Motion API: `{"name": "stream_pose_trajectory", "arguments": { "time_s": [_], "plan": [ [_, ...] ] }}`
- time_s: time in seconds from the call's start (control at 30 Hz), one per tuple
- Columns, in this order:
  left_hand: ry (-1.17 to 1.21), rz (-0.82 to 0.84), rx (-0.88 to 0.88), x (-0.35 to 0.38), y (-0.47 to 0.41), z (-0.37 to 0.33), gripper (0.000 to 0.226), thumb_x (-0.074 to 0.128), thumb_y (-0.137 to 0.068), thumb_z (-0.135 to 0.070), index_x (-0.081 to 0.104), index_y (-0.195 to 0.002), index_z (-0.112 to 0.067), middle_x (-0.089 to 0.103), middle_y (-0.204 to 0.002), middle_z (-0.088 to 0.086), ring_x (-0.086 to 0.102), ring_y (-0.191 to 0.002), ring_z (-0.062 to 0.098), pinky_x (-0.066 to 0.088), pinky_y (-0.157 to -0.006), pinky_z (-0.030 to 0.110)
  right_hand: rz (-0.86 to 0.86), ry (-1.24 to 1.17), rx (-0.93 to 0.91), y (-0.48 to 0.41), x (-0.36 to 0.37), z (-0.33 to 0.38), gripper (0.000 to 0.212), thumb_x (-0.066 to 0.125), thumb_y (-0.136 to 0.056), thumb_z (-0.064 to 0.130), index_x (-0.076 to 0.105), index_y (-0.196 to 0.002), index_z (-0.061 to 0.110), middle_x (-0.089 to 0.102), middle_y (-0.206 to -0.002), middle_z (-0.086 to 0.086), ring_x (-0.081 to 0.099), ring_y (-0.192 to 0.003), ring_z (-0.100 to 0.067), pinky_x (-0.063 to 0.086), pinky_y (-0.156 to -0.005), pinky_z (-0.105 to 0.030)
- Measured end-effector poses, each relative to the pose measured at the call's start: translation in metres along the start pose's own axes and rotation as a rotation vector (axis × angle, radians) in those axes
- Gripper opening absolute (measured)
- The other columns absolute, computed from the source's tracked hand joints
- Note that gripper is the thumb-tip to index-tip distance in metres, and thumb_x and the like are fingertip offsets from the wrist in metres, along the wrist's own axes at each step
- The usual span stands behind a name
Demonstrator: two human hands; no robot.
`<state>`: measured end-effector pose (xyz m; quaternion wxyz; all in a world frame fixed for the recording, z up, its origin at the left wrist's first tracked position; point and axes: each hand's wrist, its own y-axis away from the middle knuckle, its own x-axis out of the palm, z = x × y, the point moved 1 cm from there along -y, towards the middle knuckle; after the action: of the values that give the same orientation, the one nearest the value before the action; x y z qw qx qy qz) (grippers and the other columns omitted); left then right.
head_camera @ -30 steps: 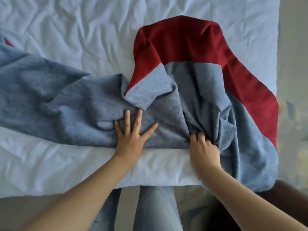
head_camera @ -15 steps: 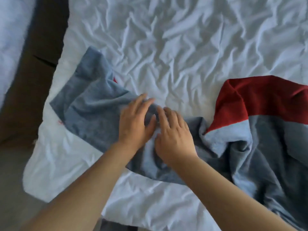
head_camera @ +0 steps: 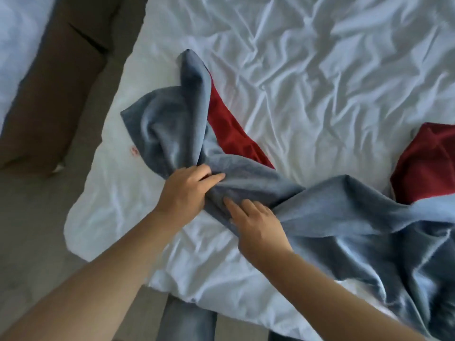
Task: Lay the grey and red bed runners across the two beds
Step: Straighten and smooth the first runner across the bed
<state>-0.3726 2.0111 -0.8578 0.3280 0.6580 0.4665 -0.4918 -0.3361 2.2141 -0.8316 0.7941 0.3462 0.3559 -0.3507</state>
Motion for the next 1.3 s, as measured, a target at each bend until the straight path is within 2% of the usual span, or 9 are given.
{"name": "stream_pose_trajectory", "arguments": {
  "time_s": [0.2, 0.37, 0.47, 0.6, 0.77, 0.9, 1.1, 1.2, 1.3],
  "plan": [
    [0.046, 0.145, -0.125, -0.01, 0.147, -0.008, 0.037, 0.059, -0.092, -0.024, 0.074, -0.124, -0.015, 0.068, -0.099, 0.003, 0.068, -0.073, 0.025, 0.054, -0.055, 0.034, 0.433, -0.007, -0.07, 0.036, 0.048, 0.045, 0.062, 0.058, -0.088, 0.005, 0.044, -0.144, 0.027, 0.061, -0.118, -0.004, 0.058, -0.107, -0.029, 0.051, -0.092, -0.039],
    [0.105, -0.02, -0.075, -0.019, 0.103, -0.023, 0.032, 0.062, -0.097, -0.031, 0.073, -0.122, -0.015, 0.069, -0.116, 0.005, 0.068, -0.083, 0.024, 0.054, -0.058, 0.038, -0.017, -0.146, 0.008, 0.007, 0.018, 0.044, 0.011, 0.059, -0.095, 0.02, 0.069, -0.098, 0.018, 0.066, -0.094, -0.003, 0.065, -0.08, -0.026, 0.047, -0.06, -0.032],
    [0.012, -0.053, -0.055, -0.019, 0.035, -0.027, 0.042, 0.06, -0.097, -0.019, 0.063, -0.139, -0.021, 0.063, -0.132, 0.005, 0.062, -0.089, 0.025, 0.053, -0.063, 0.04, -0.237, -0.244, 0.194, -0.019, -0.01, 0.019, 0.021, 0.056, -0.099, 0.023, 0.063, -0.119, 0.02, 0.059, -0.111, -0.001, 0.062, -0.078, -0.024, 0.051, -0.06, -0.034],
    [-0.038, 0.274, -0.095, -0.011, -0.036, -0.031, 0.058, 0.065, -0.097, -0.038, 0.047, -0.151, -0.031, 0.045, -0.155, -0.005, 0.065, -0.105, 0.023, 0.056, -0.073, 0.04, 0.116, -0.169, 0.425, -0.041, -0.025, -0.022, 0.045, 0.062, -0.096, 0.038, 0.054, -0.137, 0.021, 0.051, -0.131, -0.001, 0.061, -0.105, -0.025, 0.051, -0.082, -0.034],
    [-0.06, 0.545, -0.011, -0.004, -0.047, -0.033, 0.021, 0.057, -0.1, -0.027, 0.063, -0.12, -0.027, 0.057, -0.113, -0.005, 0.066, -0.088, 0.024, 0.05, -0.069, 0.04, 0.339, -0.032, 0.455, -0.043, -0.027, -0.02, 0.013, 0.056, -0.094, 0.029, 0.063, -0.102, 0.022, 0.059, -0.095, 0.002, 0.06, -0.082, -0.024, 0.042, -0.065, -0.031],
    [0.003, 0.291, -0.124, -0.033, -0.071, -0.022, 0.012, 0.054, -0.104, -0.019, 0.06, -0.112, -0.013, 0.054, -0.101, 0.004, 0.057, -0.065, 0.03, 0.048, -0.056, 0.043, 0.014, -0.244, 0.697, -0.079, -0.072, -0.015, 0.023, 0.05, -0.086, 0.012, 0.055, -0.1, 0.029, 0.059, -0.082, 0.005, 0.055, -0.072, -0.019, 0.04, -0.06, -0.03],
    [-0.039, -0.186, -0.239, -0.103, -0.17, 0.046, 0.01, 0.058, -0.09, 0.0, 0.056, -0.099, -0.003, 0.055, -0.102, 0.016, 0.055, -0.071, 0.039, 0.04, -0.053, 0.046, -0.526, -0.37, 0.333, -0.187, -0.142, 0.016, 0.033, 0.047, -0.088, 0.003, 0.059, -0.114, 0.019, 0.057, -0.119, -0.003, 0.059, -0.096, -0.029, 0.049, -0.081, -0.044],
    [-0.122, -0.204, -0.31, -0.102, -0.185, 0.075, 0.025, 0.063, -0.095, -0.018, 0.057, -0.117, -0.008, 0.052, -0.123, 0.015, 0.061, -0.09, 0.037, 0.044, -0.058, 0.041, -0.418, -0.228, 0.25, -0.207, -0.136, 0.005, 0.06, 0.053, -0.091, 0.007, 0.043, -0.146, 0.027, 0.022, -0.164, 0.002, 0.052, -0.128, -0.03, 0.04, -0.11, -0.049],
    [-0.165, -0.023, -0.311, -0.068, -0.168, 0.082, 0.072, 0.064, -0.095, -0.047, 0.031, -0.157, -0.03, 0.017, -0.166, 0.02, 0.039, -0.143, 0.044, 0.051, -0.095, 0.049, -0.153, 0.02, 0.339, -0.191, -0.093, -0.026, 0.078, 0.052, -0.099, 0.027, 0.005, -0.16, 0.04, -0.021, -0.167, 0.01, 0.009, -0.155, -0.037, 0.006, -0.123, -0.063]
  ]
}}
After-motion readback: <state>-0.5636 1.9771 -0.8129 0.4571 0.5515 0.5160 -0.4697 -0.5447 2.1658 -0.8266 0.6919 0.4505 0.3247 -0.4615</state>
